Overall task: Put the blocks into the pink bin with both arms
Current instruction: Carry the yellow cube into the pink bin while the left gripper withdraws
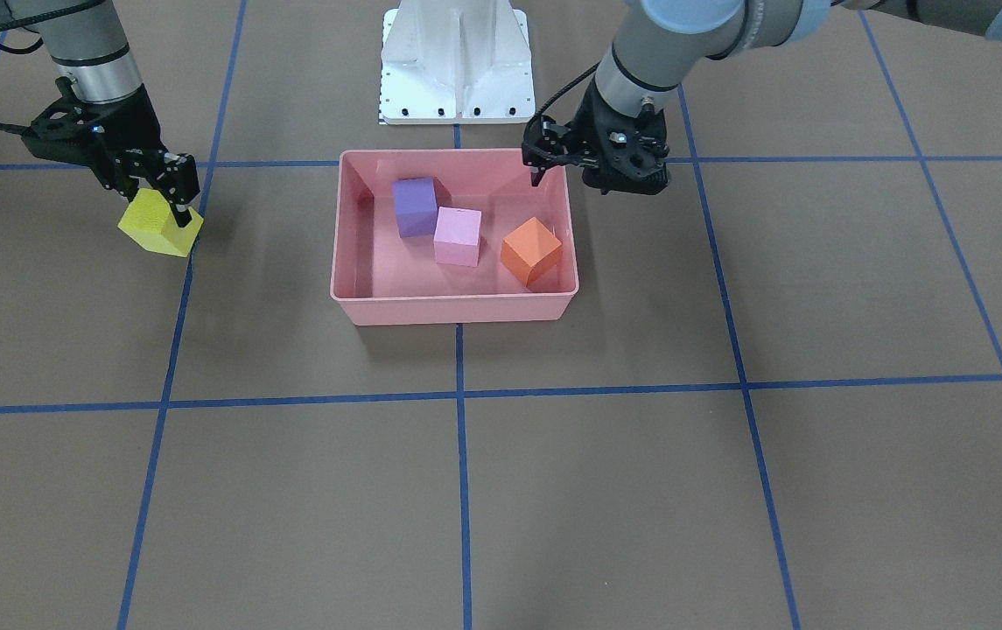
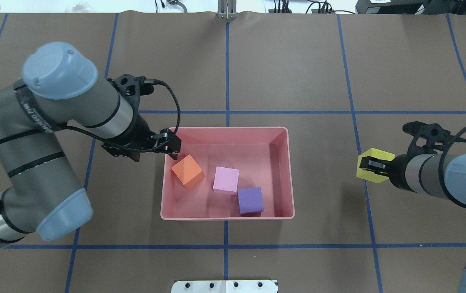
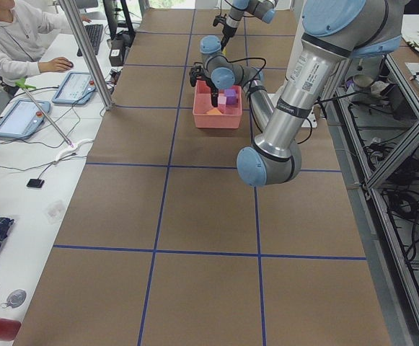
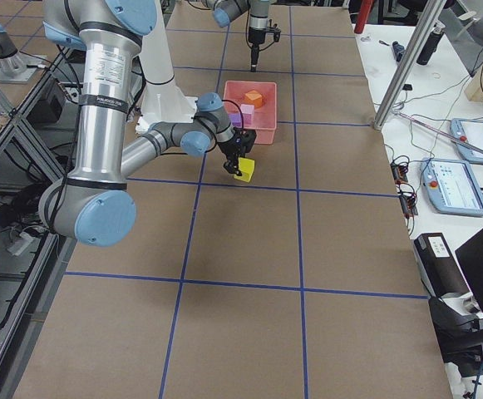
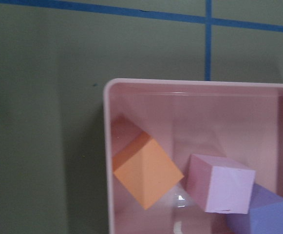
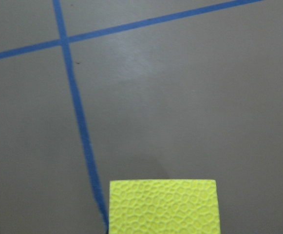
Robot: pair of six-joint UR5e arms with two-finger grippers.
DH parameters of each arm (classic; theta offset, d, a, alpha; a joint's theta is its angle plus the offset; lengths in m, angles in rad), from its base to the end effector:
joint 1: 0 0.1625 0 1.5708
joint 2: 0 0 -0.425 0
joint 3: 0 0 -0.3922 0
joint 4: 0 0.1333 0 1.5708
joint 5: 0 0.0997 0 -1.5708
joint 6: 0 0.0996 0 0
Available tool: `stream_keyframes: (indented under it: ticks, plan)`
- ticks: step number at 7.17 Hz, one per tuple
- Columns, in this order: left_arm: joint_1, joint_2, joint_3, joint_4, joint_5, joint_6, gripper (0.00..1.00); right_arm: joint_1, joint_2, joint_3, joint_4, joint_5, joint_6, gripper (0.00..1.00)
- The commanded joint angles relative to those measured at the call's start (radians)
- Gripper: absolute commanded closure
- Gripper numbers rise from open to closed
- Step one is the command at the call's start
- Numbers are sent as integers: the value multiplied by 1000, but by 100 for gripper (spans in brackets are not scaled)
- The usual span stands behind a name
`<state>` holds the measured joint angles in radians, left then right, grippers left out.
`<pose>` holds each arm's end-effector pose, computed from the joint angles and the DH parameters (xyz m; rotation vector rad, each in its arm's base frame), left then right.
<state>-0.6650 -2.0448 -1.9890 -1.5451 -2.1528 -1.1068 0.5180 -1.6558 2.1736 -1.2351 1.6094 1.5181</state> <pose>0.3986 -0.4124 0.2132 -0.0101 0.9995 0.0680 -0.3227 -0.3329 0.3821 0.2071 -0.8357 0.4200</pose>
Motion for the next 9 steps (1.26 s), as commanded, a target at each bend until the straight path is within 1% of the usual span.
stream_keyframes:
  ticks: [1,2,3,4,5,6,7,8,9]
  plan:
    - [-69,180,-69,-4,-1,277,0,23,189,27,-105,67,0,86]
    - [-86,190,-70,-3,-1,303,0,17,286,40,-209,85,8,81]
    - [-87,196,-70,-4,-2,303,0,-13,418,34,-330,86,16,72]
    - [-87,209,-68,-7,-2,306,0,-48,512,23,-412,80,34,44]
    - [-91,216,-68,-7,-2,336,0,-67,559,-7,-420,61,71,1]
    - [-96,222,-67,-7,-2,349,0,-78,567,-12,-428,46,71,0]
    - [-96,222,-67,-7,-2,349,0,-79,580,-12,-495,52,67,0]
    - [-96,225,-67,-6,1,351,0,-79,602,-12,-595,58,33,0]
    - [-128,233,-67,0,-2,352,0,-58,599,-11,-656,60,-86,0]
